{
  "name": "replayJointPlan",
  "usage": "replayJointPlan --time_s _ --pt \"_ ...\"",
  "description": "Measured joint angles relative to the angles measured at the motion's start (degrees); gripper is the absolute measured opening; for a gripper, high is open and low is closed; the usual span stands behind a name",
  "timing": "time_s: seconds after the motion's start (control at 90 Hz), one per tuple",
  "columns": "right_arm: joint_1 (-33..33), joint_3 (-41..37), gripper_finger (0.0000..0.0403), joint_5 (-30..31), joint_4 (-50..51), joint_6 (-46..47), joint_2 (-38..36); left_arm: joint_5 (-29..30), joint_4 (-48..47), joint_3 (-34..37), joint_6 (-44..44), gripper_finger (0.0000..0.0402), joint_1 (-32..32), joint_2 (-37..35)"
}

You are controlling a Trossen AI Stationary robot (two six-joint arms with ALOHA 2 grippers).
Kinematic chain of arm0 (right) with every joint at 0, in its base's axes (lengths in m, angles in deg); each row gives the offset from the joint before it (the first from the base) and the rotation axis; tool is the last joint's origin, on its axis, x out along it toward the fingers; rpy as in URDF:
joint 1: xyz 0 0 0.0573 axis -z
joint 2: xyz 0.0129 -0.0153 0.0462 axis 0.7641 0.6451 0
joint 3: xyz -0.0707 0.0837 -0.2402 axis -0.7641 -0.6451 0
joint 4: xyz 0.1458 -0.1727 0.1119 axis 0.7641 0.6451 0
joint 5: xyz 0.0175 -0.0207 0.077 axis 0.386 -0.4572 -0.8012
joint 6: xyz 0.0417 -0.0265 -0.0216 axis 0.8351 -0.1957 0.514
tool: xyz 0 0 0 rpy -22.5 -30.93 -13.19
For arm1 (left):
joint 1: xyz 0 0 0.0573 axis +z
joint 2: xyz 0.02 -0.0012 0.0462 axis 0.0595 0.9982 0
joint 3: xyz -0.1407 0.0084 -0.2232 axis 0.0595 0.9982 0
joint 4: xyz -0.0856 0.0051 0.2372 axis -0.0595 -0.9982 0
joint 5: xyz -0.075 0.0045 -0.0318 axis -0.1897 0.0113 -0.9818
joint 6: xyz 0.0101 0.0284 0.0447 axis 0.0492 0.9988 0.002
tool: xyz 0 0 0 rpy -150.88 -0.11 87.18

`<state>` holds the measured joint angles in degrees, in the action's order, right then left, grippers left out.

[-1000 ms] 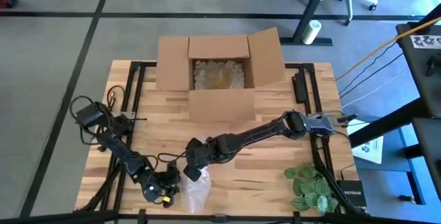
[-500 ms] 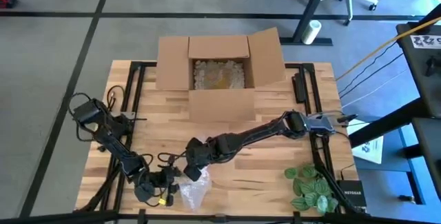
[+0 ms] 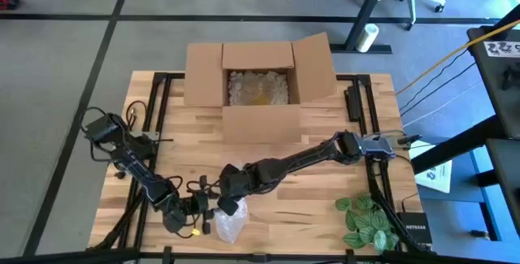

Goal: Wrap mug
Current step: Wrap the red mug using the bubble wrap

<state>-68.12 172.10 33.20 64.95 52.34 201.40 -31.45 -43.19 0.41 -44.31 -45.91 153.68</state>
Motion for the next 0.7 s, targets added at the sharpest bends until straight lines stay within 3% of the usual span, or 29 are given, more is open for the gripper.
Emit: replayJointPlan --time_s 0.167,0.433,0.7 --pt "-0.26 -0.01 0.0 0.73 4.4 0.0 -2.03 0.81 -4.59 -0.1 -5.25 0.0105 0.33 -0.12" --pt "-0.96 -0.03 0.0 2.85 4.75 -0.07 -5.91 -0.12 -5.29 0.03 -5.4 0.0105 0.31 -0.07" --pt "-3.11 -0.01 0.0 10.22 1.88 -3.61 -8.88 -0.7 -5.63 0.16 -5.47 0.0105 0.42 0.16"
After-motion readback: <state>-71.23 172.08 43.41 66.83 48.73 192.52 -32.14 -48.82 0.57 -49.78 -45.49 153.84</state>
